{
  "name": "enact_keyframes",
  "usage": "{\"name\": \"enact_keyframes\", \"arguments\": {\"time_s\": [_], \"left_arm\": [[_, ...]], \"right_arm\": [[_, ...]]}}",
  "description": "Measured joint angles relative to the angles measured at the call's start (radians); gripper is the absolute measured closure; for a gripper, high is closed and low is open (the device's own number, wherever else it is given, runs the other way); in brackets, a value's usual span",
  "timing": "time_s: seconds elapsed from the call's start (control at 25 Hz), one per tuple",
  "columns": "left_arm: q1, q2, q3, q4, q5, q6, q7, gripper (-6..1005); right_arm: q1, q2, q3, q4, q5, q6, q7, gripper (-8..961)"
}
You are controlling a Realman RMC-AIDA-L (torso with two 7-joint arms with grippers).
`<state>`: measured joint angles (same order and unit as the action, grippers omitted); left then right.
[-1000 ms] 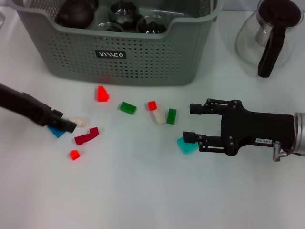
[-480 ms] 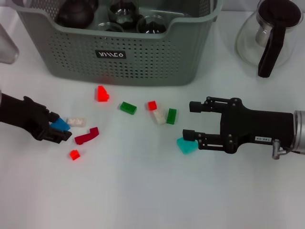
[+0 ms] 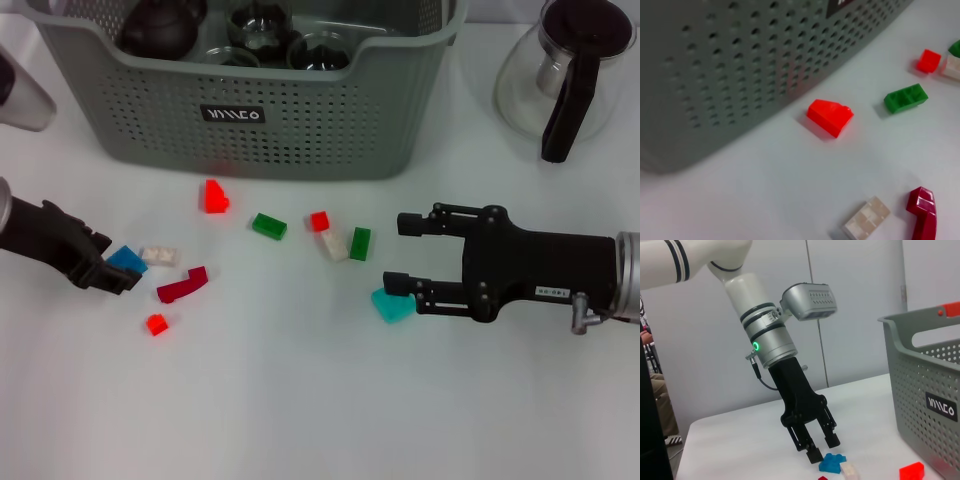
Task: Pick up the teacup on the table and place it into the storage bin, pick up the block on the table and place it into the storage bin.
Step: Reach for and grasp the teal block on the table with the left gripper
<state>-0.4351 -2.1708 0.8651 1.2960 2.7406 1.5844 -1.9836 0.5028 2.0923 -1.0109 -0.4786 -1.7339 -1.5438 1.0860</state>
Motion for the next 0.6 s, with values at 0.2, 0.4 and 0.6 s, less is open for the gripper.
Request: {"name": "enact_keyframes", "arguments": {"time_s": [0.2, 0.4, 0.6], "left_arm": [[0.011, -0.001, 0.041, 0.016, 0.006, -0.007, -0.035, 424], [0.013, 0.0, 0.09, 0.03, 0.029, -0.017, -0.111, 430], [0.026, -0.001, 0.176, 0.085, 0.052, -0.016, -0.215, 435]], "right_arm": [[-0.003, 0.0, 0.0, 0.0, 0.0, 0.001, 0.0, 207], [-0.003, 0.0, 0.0, 0.0, -0.001, 0.002, 0.0, 207], [-0.003, -0.001, 0.0, 0.0, -0.003, 0.002, 0.0, 207]]}}
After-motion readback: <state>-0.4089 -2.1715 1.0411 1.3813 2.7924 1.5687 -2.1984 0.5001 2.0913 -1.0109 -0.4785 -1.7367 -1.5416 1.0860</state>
